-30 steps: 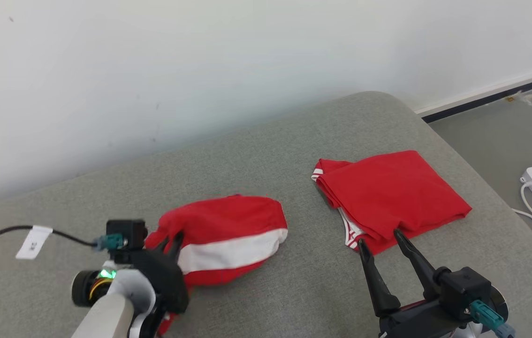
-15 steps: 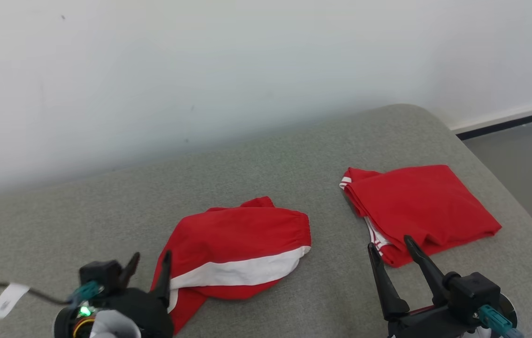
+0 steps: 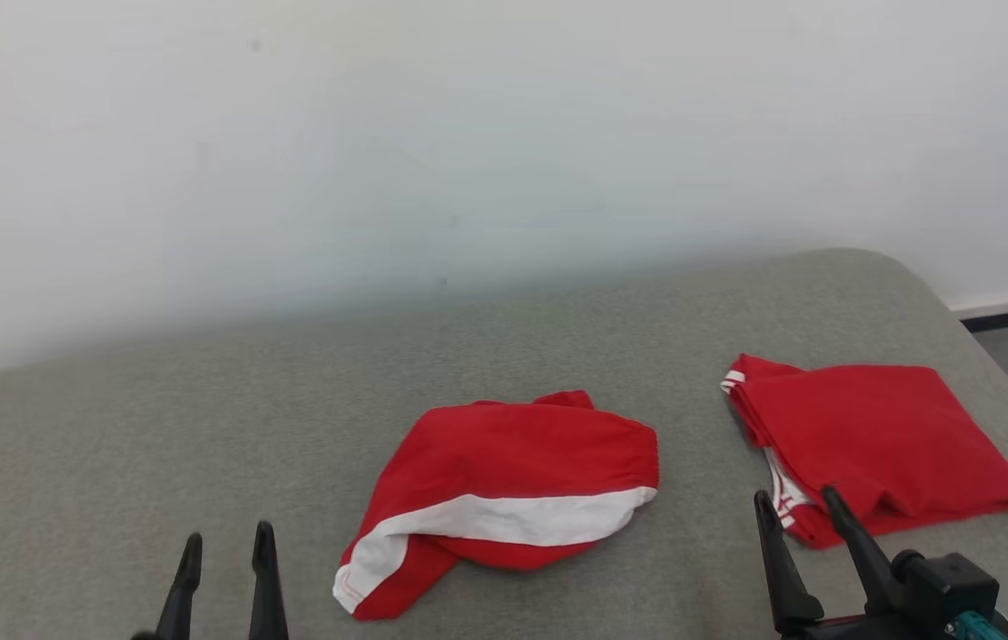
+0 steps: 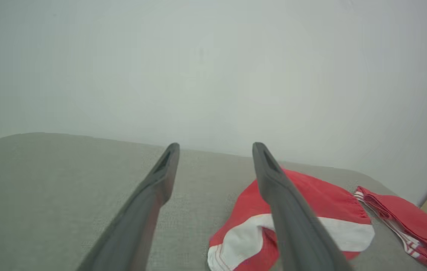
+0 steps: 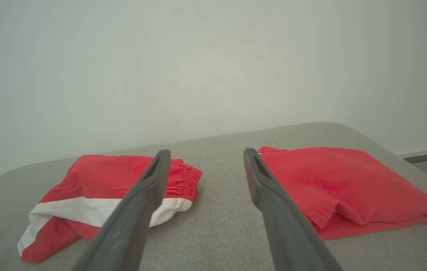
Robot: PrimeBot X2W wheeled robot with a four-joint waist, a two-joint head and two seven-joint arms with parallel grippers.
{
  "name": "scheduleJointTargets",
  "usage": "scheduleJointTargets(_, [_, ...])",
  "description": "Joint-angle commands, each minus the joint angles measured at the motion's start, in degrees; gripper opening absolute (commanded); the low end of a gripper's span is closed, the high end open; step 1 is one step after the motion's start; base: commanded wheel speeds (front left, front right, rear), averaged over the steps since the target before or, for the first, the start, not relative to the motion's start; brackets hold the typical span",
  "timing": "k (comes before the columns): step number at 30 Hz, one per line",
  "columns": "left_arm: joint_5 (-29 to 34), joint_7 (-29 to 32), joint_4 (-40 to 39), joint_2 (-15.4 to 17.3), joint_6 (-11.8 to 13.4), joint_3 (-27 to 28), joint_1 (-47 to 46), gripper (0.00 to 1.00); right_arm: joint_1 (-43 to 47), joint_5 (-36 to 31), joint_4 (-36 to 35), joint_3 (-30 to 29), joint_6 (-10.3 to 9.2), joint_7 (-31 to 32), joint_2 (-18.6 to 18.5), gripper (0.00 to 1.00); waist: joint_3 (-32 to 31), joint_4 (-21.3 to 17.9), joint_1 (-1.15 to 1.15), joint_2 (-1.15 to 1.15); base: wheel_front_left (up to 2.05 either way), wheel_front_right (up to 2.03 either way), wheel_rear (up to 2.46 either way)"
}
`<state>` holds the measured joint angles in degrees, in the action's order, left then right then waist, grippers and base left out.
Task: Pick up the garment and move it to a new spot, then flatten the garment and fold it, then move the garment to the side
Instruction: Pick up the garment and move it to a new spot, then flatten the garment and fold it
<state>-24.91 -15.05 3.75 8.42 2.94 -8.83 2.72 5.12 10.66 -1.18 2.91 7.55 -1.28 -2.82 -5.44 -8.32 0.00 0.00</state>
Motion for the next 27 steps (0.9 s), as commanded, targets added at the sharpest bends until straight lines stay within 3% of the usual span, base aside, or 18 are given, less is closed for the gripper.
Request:
scheduleJointTargets(1, [0.99,-0.15,-1.93,-0.77,-0.78,1.27,3.01,1.0,0.95,0.53,0.99,-0.22,-0.14,-0.82,0.06,1.0,-1.46,3.27,0.0,0.0,0.0,0.0,0.0])
scheduleJointTargets(7, [4.12,-0.16,-4.39,-2.29,-2.88,5.04,8.5,1.0,1.49,0.48,4.29,-0.6,-0.14,-3.2,0.06,1.0,-2.26,6.61,0.0,0.0,0.0,0.0,0.0])
scheduleJointTargets(13, [8.91,-0.17,-3.03,-2.9,-3.23,6.83,10.62,1.0,1.87,-2.82,7.36,-0.28,-0.14,-5.42,0.03,1.0,-2.55,8.91,0.0,0.0,0.0,0.0,0.0])
scheduleJointTargets(27, [10.86,-0.18,-0.42,-4.14,-6.12,9.06,12.51,1.0,2.67,-4.36,10.15,-0.81,-0.15,-5.19,0.05,1.0,-2.67,9.62,0.0,0.0,0.0,0.0,0.0])
